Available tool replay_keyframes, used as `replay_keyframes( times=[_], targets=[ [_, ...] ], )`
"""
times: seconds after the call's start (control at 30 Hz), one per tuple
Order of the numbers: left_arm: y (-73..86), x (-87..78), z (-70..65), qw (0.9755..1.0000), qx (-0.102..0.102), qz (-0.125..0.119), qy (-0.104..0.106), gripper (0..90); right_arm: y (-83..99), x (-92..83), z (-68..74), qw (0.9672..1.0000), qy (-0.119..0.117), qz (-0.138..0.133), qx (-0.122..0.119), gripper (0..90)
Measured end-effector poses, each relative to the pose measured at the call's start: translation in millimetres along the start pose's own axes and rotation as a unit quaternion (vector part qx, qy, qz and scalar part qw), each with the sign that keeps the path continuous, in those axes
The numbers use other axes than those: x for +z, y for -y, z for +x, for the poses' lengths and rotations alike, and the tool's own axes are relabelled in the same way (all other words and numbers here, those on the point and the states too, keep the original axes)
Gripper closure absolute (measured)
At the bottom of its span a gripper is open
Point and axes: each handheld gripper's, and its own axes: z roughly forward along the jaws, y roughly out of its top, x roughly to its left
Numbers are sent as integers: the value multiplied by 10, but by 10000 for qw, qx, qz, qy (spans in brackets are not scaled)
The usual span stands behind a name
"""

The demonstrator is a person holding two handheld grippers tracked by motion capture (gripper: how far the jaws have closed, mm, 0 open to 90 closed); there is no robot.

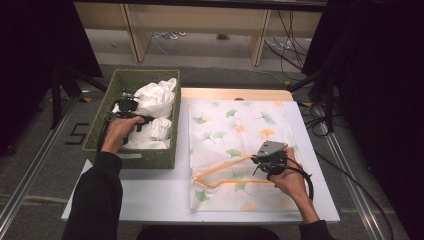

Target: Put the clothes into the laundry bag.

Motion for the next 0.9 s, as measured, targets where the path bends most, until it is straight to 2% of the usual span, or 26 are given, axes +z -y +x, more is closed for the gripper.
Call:
replay_keyframes(
  times=[0.13,0.23,0.27,0.3,0.33,0.4,0.47,0.53,0.6,0.63,0.77,0.8,0.9],
  targets=[
    [-27,-98,1,9998,45,-111,180,581,-4,0,-3,10000,-2,-12,-29,895],
    [-55,-182,-15,9995,87,-192,233,582,-4,9,-27,9997,26,-92,-209,895],
    [-69,-211,-21,9993,23,-273,269,583,-2,1,-12,10000,18,-49,-55,894],
    [-82,-237,-15,9991,40,-307,290,583,-3,-5,-14,10000,18,-44,-37,895],
    [-103,-283,-27,9984,-76,-452,334,583,-3,-8,-5,10000,30,-32,27,895],
    [-130,-362,-44,9980,-24,-519,354,584,-1,-8,-8,10000,30,-38,3,895],
    [-151,-434,-75,9970,-39,-651,417,584,-3,-11,-8,10000,16,-36,17,896],
    [-164,-498,-100,9957,-49,-763,531,584,-6,-9,-30,9998,53,-98,-155,896],
    [-174,-580,-130,9950,17,-820,577,584,-3,-12,-29,9999,30,-62,-116,897],
    [-177,-612,-145,9946,44,-843,609,584,-2,-18,-14,10000,43,-45,0,898],
    [-188,-788,-240,9918,162,-1032,732,583,0,-22,-26,9999,61,-83,37,899],
    [-189,-824,-265,9913,205,-1058,761,582,-2,-19,-35,9999,54,-98,-22,899],
    [-192,-918,-307,9891,280,-1164,858,581,-6,-35,-32,9999,53,-95,80,899]
  ],
)
